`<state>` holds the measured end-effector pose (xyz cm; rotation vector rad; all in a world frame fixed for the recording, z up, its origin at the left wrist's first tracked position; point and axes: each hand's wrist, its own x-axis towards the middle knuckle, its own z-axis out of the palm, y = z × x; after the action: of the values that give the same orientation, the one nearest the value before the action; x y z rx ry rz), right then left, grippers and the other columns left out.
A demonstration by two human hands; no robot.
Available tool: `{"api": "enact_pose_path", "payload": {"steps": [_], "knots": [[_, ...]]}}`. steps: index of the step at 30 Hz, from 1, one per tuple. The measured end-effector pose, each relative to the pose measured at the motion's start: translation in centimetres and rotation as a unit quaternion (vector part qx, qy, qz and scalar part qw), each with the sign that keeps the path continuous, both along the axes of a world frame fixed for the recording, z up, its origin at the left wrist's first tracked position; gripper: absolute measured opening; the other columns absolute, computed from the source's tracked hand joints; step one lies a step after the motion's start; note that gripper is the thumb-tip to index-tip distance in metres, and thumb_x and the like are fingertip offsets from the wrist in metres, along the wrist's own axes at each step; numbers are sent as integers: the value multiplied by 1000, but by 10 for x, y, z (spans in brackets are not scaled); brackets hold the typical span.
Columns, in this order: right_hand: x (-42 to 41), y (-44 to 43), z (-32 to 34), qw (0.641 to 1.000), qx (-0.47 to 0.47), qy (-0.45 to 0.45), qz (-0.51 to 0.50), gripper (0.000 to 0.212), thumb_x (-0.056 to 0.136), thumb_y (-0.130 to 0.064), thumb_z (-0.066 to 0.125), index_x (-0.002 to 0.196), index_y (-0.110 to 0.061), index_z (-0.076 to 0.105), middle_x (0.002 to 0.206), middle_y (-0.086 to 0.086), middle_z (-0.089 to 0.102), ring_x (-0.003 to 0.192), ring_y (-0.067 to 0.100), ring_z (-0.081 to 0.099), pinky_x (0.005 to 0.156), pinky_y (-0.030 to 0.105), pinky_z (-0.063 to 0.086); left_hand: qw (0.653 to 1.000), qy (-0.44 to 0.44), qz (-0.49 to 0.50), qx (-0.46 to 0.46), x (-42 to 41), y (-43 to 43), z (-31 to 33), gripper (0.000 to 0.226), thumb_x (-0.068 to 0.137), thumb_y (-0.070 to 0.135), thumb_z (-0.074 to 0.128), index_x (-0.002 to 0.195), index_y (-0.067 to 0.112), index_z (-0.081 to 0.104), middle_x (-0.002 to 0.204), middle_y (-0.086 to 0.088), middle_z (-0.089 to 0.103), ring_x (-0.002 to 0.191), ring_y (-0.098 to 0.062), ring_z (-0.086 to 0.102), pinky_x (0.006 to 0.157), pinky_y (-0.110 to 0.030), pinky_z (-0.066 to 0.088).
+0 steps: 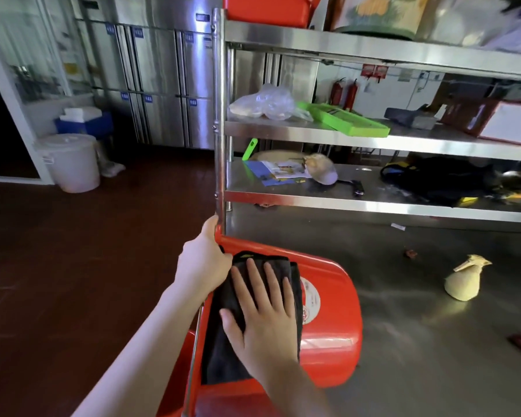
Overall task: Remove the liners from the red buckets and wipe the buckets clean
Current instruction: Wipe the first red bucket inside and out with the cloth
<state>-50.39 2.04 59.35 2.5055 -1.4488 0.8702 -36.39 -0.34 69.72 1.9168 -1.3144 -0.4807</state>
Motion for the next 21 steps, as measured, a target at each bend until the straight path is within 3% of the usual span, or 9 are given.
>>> {"api": "enact_pose_path", "payload": {"steps": [3,7,10,11,13,16,18,21], "knots": [[-30,-15,-3,1000,5,1,-19,65,93,-60,36,151,-33,31,158,-6,30,147,20,24,119,44,18,999,17,-27,-21,-1,13,-8,91,80,12,70,152,36,19,100,-3,67,74,-11,65,61,-20,53],[-79,-58,10,978,70,-60,-189,65,90,-59,28,143,-26,48,150,3,45,138,30,41,113,48,30,995,20,-49,-86,-7,42,-26,102,75,6,69,151,42,12,80,11,66,57,-7,65,58,-24,57],[-105,-92,25,933,232,-58,-269,60,96,-59,22,150,-34,30,160,-4,26,147,25,20,119,47,15,988,43,-80,-122,-19,66,-51,110,73,-1,68,147,57,11,81,30,61,65,0,66,57,-8,50],[-101,-97,27,927,247,-52,-277,58,97,-58,21,151,-36,26,161,-7,22,147,24,16,119,48,13,987,54,-79,-125,-21,71,-58,112,72,-3,67,145,60,11,80,33,63,67,0,66,57,-5,47],[-74,-95,30,950,195,-12,-245,56,98,-57,23,150,-38,27,159,-10,25,146,23,20,117,48,16,987,54,-71,-136,-23,72,-67,113,70,-4,68,143,63,13,83,30,66,67,0,66,57,-2,44],[-8,-65,35,993,88,26,-73,58,95,-56,24,148,-36,34,156,-9,34,142,24,30,115,48,22,986,36,-68,-145,-13,61,-67,114,68,-4,68,140,66,14,80,15,70,63,-4,66,59,-11,51],[16,-53,37,998,60,37,3,57,96,-55,26,148,-33,34,156,-7,34,142,25,31,116,49,23,987,37,-69,-138,-4,56,-62,111,70,-4,68,141,64,15,83,18,69,66,-2,68,61,-12,52],[-4,-61,36,997,61,48,4,58,97,-60,23,149,-36,31,157,-8,31,144,23,28,119,45,19,989,25,-77,-126,2,57,-62,110,73,0,73,144,62,15,86,16,68,72,-1,67,63,-5,48]]}}
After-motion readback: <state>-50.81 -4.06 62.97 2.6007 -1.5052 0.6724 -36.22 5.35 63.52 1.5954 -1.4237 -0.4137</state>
